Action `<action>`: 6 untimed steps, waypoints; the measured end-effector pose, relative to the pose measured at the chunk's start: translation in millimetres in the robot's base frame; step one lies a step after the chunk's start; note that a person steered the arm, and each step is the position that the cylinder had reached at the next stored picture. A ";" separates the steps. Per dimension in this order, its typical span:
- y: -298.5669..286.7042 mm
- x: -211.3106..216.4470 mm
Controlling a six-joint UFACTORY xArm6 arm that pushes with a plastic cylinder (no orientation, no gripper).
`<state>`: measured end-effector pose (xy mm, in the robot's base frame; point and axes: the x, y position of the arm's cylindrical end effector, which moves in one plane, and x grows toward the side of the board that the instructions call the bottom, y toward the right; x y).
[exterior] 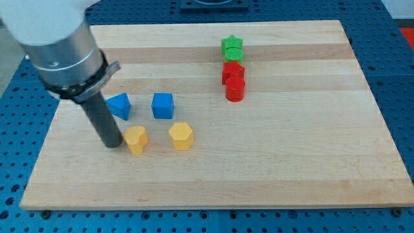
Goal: Point your arm towards the blue triangle
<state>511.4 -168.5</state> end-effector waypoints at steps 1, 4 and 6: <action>28.3 -0.9; 27.5 1.4; -46.3 -5.1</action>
